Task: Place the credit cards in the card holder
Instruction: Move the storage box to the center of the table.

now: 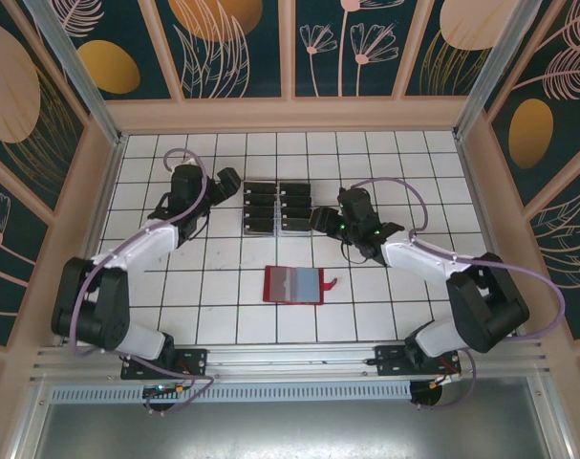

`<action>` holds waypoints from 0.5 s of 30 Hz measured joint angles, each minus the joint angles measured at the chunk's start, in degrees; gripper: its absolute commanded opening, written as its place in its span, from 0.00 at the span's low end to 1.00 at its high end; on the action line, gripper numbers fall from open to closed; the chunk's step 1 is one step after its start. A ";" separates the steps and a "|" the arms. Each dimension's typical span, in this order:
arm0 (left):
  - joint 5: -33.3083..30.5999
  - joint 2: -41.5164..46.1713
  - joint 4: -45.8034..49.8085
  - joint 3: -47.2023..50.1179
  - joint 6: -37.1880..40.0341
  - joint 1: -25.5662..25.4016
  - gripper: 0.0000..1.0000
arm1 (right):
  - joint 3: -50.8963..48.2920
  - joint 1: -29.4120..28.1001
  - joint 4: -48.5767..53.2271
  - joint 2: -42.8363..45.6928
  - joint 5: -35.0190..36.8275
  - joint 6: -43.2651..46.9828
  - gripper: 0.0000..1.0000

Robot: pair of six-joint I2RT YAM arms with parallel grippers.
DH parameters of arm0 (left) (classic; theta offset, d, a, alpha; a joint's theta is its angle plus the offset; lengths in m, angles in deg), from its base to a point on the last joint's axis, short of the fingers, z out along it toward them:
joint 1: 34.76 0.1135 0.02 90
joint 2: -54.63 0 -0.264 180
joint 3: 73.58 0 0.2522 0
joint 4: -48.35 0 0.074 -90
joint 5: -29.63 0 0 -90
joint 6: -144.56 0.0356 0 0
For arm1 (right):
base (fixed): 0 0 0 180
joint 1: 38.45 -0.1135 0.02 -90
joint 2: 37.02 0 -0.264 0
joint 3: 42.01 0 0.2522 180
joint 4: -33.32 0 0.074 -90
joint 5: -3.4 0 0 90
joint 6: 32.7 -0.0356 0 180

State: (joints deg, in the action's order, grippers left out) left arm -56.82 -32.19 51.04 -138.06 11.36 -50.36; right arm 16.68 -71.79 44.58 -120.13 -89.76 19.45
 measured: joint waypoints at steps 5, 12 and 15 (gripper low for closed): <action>7.52 -7.15 -7.48 -1.05 -2.60 0.37 0.98 | 0.04 1.05 -0.31 -2.67 -0.22 0.55 0.56; 11.10 -11.34 -15.37 -1.05 -6.56 0.37 0.99 | 0.04 1.31 -1.81 -4.96 -1.09 1.11 0.56; 11.56 -12.96 -18.01 -1.05 -7.98 0.37 0.99 | 0.04 1.38 -2.21 -5.22 -1.29 1.14 0.55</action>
State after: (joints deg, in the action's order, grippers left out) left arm -45.26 -45.16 33.03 -139.11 3.38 -49.98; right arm 16.72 -70.41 42.37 -125.36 -91.05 20.59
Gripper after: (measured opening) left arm 0.987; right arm 0.555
